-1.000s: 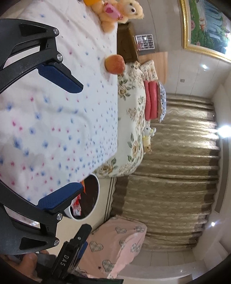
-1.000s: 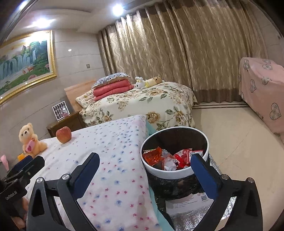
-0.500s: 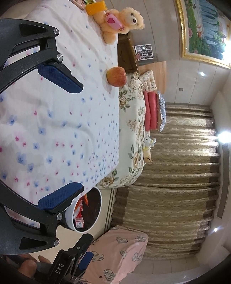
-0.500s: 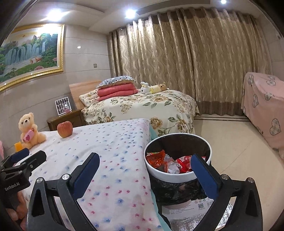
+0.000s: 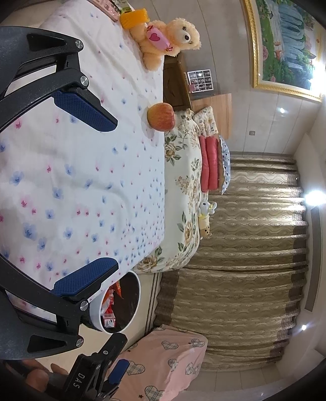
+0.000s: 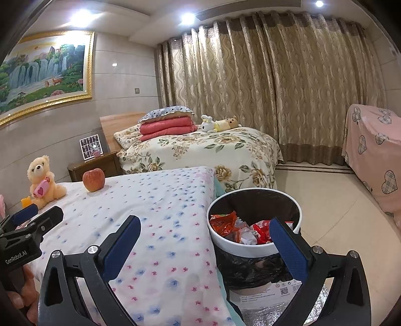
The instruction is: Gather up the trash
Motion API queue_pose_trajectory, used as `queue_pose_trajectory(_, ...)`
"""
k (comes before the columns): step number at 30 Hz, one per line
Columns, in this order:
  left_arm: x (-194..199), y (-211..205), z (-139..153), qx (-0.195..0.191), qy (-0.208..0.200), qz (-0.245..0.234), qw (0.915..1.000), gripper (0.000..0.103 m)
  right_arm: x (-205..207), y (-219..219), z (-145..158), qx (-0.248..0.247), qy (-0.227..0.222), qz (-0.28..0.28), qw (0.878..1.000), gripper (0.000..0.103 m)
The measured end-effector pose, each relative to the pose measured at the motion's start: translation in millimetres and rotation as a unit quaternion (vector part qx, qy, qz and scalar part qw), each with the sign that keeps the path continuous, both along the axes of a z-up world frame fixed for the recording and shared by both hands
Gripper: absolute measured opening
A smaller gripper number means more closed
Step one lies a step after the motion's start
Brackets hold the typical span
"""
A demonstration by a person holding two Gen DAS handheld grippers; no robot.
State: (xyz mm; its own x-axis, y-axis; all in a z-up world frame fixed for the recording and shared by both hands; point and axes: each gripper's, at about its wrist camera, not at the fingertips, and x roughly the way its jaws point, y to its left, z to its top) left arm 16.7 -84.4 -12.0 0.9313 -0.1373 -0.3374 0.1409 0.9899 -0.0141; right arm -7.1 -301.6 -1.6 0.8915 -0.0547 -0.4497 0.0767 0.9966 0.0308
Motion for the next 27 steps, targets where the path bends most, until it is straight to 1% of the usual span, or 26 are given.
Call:
queue_pose_trajectory(10,-2.8,0.7,1.5,0.001,-0.004,-0.003,1.0000,0.103,0.5,0.6,0.1,0.000,0.001,0.001,1.000,0.103)
queue_pose_trajectory(18,-1.1,-0.6,0.1,0.000,0.002,-0.003,1.0000,0.103,-1.0,2.5,-0.8,0.005,0.003,0.004,1.000,0.103)
queue_pose_trajectory(27,-1.4,-1.5,-0.7,0.003,0.000,-0.004,1.0000,0.103,-0.9,1.8,-2.8,0.008,0.006,0.008,1.000,0.103)
